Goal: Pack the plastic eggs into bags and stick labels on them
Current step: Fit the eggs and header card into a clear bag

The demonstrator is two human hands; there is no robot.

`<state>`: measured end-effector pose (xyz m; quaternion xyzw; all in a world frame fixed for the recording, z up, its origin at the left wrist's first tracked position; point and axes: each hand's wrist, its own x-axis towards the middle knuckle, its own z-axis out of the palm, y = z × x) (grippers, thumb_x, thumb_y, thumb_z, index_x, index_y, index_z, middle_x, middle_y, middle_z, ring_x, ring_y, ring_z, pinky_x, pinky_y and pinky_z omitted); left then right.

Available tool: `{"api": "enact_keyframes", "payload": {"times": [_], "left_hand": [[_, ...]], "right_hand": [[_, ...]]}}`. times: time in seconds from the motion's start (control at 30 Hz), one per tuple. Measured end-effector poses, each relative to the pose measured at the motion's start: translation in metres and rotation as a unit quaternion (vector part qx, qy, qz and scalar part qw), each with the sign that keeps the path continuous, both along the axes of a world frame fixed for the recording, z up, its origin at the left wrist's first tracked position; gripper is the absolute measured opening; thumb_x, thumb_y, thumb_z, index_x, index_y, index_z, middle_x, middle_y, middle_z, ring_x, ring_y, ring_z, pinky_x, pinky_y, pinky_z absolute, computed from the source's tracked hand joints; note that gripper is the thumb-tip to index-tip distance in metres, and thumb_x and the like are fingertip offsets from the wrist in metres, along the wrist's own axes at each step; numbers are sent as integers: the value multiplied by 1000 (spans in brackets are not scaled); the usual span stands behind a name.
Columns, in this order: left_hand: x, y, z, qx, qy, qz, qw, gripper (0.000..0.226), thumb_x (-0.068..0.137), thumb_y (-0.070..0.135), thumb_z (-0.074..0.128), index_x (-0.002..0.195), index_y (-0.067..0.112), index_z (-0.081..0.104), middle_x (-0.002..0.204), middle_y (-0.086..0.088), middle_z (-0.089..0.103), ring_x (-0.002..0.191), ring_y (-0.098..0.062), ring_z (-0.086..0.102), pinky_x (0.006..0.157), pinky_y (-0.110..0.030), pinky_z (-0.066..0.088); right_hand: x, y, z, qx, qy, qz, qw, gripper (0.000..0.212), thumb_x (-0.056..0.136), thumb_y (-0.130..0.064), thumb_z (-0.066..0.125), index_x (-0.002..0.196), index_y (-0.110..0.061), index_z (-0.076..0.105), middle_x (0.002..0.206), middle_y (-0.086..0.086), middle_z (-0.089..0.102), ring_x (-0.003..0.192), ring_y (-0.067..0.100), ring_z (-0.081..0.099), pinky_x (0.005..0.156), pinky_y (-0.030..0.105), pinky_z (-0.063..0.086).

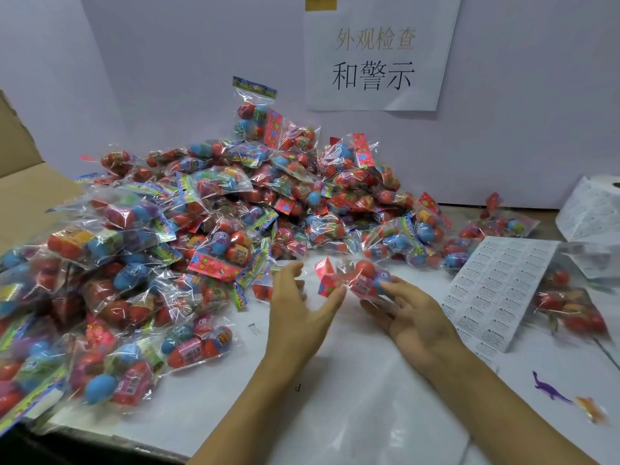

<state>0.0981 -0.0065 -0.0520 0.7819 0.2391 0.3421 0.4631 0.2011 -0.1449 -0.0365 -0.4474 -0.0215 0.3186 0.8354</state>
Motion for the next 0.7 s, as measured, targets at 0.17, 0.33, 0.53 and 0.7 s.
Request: {"api": "enact_keyframes", "payload": {"times": [0.17, 0.33, 0.53, 0.7], "left_hand": [[3, -1, 2, -91, -18, -7, 996, 31, 91, 40, 73, 93, 10, 64, 82, -6, 67, 76, -25, 69, 64, -38, 63], [6, -3, 8, -223, -77, -79, 969, 21, 99, 31, 63, 105, 11, 69, 87, -7, 77, 79, -25, 76, 73, -34, 63], [6, -7, 11, -278, -128, -141, 941, 22, 97, 21, 67, 117, 13, 60, 96, -10, 79, 89, -28, 77, 74, -35, 63], [5, -4, 12, -321, -142, -121, 928, 37, 93, 16, 73, 125, 19, 55, 80, 3, 77, 76, -15, 74, 73, -28, 62]], "right_hand": [[-3, -1, 2, 28, 1, 18, 999, 55, 89, 12, 56, 142, 10, 44, 134, 30, 60, 115, 36, 65, 94, 41, 56], [-8, -1, 0, 6, -45, 20, 999, 80, 71, 9, 70, 144, -5, 43, 132, 30, 60, 107, 35, 68, 93, 42, 55], [-14, 0, -4, -59, -95, 42, 993, 70, 63, -8, 80, 128, -2, 54, 129, 30, 60, 98, 31, 70, 82, 38, 62], [-11, -2, -2, -108, -153, 69, 980, 56, 68, -45, 78, 99, -1, 63, 101, 24, 72, 88, 28, 72, 71, 34, 60]]}}
